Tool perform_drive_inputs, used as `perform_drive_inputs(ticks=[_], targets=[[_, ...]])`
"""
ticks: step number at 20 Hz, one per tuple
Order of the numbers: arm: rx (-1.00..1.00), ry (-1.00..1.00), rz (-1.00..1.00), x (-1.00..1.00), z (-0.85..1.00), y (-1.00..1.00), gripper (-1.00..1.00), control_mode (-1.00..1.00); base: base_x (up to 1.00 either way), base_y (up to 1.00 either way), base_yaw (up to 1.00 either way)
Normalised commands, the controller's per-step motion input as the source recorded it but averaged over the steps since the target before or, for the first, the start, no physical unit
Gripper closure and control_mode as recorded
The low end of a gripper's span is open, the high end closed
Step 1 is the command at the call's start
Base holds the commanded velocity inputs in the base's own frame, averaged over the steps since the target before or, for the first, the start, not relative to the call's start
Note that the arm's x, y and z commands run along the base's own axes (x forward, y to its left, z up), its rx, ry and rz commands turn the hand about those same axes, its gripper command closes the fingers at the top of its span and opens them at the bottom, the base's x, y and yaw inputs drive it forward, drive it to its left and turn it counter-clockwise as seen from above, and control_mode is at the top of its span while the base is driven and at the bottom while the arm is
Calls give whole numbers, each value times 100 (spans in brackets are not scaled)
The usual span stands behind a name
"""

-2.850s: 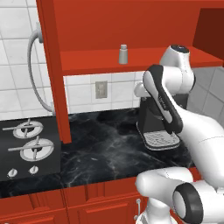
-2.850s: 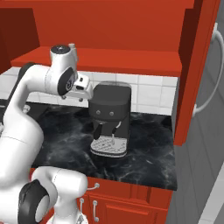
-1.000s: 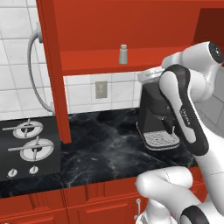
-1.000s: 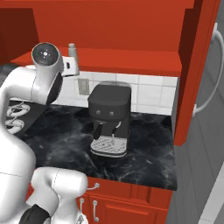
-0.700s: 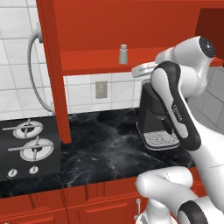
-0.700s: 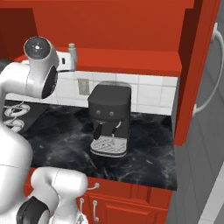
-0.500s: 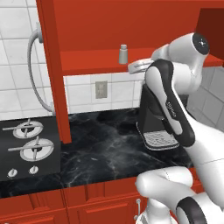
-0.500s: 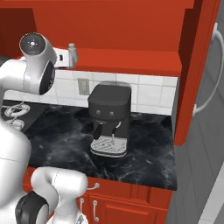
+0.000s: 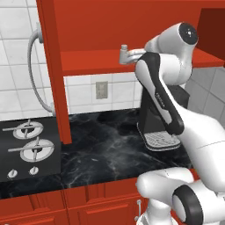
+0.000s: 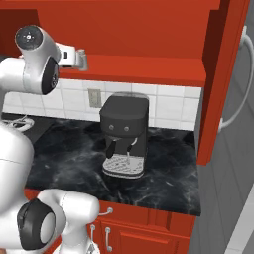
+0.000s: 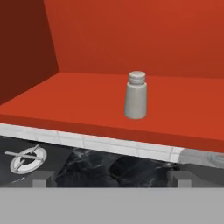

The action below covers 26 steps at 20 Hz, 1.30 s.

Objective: Retrieve the shaker from the cabinet and place it next the steak on a plate on the dining table.

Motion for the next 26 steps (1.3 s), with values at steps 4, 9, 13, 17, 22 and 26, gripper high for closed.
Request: perform_drive_inputs(ticks=[4,9,13,17,22,26], targets=[[0,0,-8,10,16,0,-100,-100,0,0,0],[0,0,-4,17,0,-15,-100,-100,0,0,0],[0,0,-1,31,0,-22,-100,-100,0,0,0],[0,0,0,43,0,-7,-100,-100,0,0,0],[0,0,0,46,0,0,-100,-100,0,0,0],[0,0,0,45,-4,0,-100,-100,0,0,0]])
